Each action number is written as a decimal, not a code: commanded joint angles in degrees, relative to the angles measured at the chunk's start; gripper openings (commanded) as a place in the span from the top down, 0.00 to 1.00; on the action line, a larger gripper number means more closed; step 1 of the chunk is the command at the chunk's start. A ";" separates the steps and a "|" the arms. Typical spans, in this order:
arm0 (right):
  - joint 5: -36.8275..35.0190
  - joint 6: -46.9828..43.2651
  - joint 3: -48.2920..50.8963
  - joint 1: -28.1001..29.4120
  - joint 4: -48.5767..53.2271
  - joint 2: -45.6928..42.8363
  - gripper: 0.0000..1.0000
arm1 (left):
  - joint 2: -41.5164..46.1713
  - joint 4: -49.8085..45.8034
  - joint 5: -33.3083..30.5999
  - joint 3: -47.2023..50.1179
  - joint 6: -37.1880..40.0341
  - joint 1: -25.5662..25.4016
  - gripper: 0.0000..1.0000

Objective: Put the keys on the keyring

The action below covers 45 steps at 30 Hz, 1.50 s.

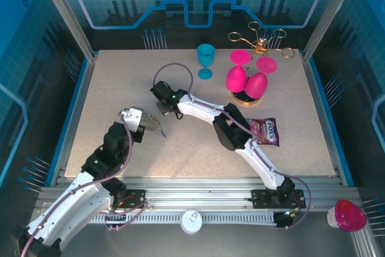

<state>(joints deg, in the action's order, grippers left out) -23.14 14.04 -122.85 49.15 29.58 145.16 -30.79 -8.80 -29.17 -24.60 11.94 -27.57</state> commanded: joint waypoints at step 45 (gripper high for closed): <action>20.94 1.92 64.12 -1.94 2.99 -52.60 0.65 | -12.85 -2.48 41.11 -6.12 8.09 -1.13 1.00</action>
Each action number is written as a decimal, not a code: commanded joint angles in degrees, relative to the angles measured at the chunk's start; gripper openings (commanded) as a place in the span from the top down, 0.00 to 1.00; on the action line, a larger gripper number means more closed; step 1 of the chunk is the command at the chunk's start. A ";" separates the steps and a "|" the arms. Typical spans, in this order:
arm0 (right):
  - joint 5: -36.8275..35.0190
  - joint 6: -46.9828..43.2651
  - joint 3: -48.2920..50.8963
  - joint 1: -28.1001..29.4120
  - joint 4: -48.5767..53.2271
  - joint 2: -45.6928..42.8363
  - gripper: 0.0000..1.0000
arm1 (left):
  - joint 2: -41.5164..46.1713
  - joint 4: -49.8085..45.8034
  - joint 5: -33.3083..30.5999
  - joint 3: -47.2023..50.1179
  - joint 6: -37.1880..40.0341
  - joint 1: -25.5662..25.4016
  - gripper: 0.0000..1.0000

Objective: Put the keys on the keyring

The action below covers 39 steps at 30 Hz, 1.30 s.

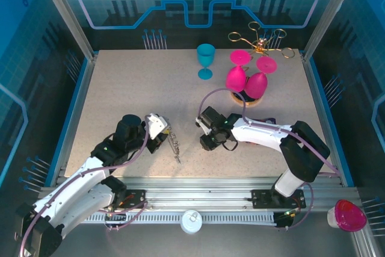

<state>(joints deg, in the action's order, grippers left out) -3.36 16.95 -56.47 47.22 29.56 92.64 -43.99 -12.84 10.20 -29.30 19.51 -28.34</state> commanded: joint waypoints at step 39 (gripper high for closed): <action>3.49 -4.46 -7.96 -1.26 3.48 10.54 0.91 | 0.39 1.15 2.27 -1.46 0.63 -0.71 1.00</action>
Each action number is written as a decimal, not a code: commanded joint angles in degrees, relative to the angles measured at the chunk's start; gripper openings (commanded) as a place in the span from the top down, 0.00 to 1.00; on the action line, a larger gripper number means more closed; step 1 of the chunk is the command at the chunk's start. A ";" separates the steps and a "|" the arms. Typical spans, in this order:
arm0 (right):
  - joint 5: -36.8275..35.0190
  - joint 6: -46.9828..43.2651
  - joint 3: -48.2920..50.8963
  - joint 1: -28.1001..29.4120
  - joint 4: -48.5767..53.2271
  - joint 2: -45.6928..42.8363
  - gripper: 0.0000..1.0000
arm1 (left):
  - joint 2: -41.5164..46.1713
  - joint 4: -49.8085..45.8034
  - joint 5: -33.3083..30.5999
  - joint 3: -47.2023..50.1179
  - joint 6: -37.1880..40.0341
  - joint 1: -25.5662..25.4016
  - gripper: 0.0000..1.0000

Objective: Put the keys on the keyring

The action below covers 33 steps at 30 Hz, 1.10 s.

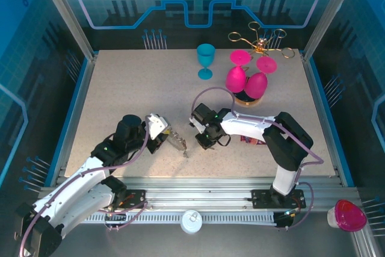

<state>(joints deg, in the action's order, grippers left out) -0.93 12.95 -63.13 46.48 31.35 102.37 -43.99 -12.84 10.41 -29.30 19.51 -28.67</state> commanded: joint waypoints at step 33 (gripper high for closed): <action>26.54 -24.23 18.45 -1.96 -20.63 -38.40 1.00 | 1.44 2.43 18.10 -2.85 13.78 -4.13 1.00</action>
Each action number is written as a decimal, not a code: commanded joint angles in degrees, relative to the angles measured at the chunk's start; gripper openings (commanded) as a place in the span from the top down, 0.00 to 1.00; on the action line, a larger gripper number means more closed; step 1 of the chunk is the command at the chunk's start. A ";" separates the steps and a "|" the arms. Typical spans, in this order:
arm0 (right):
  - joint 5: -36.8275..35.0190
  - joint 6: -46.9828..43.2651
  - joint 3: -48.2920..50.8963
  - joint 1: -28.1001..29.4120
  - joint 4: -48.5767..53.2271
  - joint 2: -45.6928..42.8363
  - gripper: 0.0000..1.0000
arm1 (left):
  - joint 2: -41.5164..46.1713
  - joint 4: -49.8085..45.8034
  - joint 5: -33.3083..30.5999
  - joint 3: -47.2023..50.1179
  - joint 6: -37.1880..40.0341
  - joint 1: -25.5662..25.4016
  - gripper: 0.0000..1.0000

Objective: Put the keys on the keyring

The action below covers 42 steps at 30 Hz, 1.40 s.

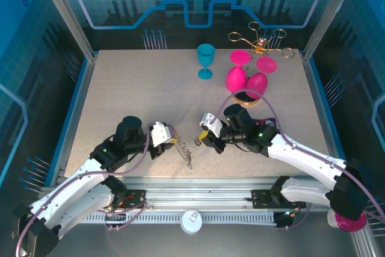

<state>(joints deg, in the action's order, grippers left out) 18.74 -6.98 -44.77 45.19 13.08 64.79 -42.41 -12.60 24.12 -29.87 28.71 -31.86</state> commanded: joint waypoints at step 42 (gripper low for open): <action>5.49 -4.12 -8.30 5.77 -7.28 8.26 1.00 | -0.30 4.74 -1.22 -1.51 5.57 -2.84 1.00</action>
<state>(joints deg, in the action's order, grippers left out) 25.10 -12.01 -51.13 50.09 7.73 72.44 -42.81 -10.63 22.50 -29.87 34.50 -34.30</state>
